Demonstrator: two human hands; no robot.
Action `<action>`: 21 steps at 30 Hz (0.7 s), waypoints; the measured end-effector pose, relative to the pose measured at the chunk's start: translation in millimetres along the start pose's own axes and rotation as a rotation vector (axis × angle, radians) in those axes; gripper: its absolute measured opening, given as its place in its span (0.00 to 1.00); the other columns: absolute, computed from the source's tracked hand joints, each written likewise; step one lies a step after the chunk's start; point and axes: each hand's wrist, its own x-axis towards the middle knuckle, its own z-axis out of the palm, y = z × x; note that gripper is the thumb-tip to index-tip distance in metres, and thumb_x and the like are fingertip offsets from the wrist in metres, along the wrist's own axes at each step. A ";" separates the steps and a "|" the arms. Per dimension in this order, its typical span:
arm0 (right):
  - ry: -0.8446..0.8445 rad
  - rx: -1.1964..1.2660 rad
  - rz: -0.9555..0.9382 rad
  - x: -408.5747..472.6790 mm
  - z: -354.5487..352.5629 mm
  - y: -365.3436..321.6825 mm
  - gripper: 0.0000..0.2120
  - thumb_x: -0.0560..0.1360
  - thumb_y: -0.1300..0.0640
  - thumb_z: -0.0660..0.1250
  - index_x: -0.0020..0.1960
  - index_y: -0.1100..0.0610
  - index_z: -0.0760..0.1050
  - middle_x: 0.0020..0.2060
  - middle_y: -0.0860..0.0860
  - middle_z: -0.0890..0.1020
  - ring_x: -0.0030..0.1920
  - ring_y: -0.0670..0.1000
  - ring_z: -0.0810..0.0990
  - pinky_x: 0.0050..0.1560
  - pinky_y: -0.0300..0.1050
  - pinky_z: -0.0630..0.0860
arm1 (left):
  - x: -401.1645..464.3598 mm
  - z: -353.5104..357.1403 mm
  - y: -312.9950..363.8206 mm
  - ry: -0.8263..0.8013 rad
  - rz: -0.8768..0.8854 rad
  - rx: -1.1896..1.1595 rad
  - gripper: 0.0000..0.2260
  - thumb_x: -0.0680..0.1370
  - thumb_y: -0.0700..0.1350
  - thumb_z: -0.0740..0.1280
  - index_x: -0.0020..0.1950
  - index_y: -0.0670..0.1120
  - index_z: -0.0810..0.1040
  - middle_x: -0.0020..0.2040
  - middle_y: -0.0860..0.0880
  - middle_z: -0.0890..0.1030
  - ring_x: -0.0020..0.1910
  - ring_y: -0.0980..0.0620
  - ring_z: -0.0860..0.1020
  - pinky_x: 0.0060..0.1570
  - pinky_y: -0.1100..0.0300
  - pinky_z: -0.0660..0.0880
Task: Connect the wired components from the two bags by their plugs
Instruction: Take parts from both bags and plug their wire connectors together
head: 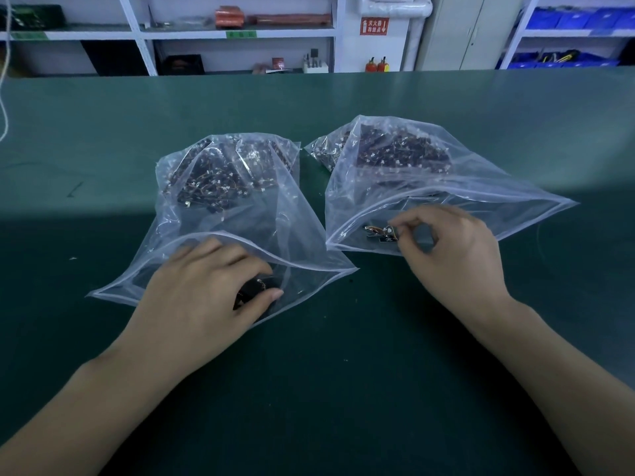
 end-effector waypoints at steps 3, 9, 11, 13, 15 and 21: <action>-0.008 0.054 -0.005 -2.9 0.4 -6.7 0.09 0.76 0.60 0.71 0.48 0.46 0.84 0.41 0.37 0.80 0.39 0.36 0.76 0.39 0.39 0.70 | -0.7 0.3 1.9 0.014 -0.025 -0.029 0.14 0.79 0.61 0.66 0.52 0.56 0.87 0.49 0.59 0.83 0.54 0.50 0.81 0.57 0.52 0.75; -0.053 0.111 -0.081 -12.9 2.3 -25.3 0.08 0.74 0.61 0.71 0.46 0.47 0.82 0.31 0.44 0.74 0.37 0.47 0.77 0.38 0.48 0.77 | -0.5 -4.3 6.9 0.033 -0.051 -0.086 0.09 0.78 0.59 0.74 0.48 0.54 0.85 0.42 0.59 0.78 0.47 0.50 0.79 0.49 0.52 0.77; -0.049 0.156 -0.107 -15.2 2.8 -31.2 0.07 0.74 0.61 0.70 0.45 0.49 0.82 0.29 0.45 0.72 0.35 0.47 0.75 0.37 0.49 0.76 | -0.3 -6.6 10.2 0.018 -0.032 -0.113 0.08 0.80 0.59 0.73 0.48 0.55 0.84 0.39 0.61 0.75 0.44 0.52 0.78 0.47 0.53 0.77; -0.050 0.218 -0.120 -18.2 3.4 -36.1 0.07 0.74 0.61 0.69 0.44 0.50 0.83 0.28 0.46 0.71 0.32 0.46 0.73 0.35 0.45 0.72 | -1.0 -7.5 12.8 -0.017 -0.021 -0.133 0.06 0.78 0.57 0.75 0.49 0.56 0.84 0.37 0.61 0.75 0.43 0.53 0.77 0.47 0.53 0.78; -0.057 0.267 -0.131 -21.8 4.0 -40.8 0.07 0.74 0.62 0.69 0.44 0.52 0.83 0.27 0.45 0.70 0.31 0.45 0.71 0.35 0.41 0.68 | -1.3 -8.1 14.4 -0.046 -0.031 -0.138 0.06 0.75 0.52 0.77 0.50 0.57 0.84 0.37 0.60 0.76 0.44 0.52 0.78 0.48 0.53 0.78; -0.061 0.314 -0.178 -25.1 3.7 -46.6 0.08 0.75 0.65 0.69 0.45 0.55 0.84 0.28 0.41 0.66 0.30 0.43 0.69 0.38 0.36 0.65 | -3.6 -6.3 17.7 -0.046 -0.065 -0.139 0.08 0.73 0.49 0.76 0.51 0.56 0.83 0.42 0.60 0.78 0.47 0.52 0.80 0.47 0.53 0.79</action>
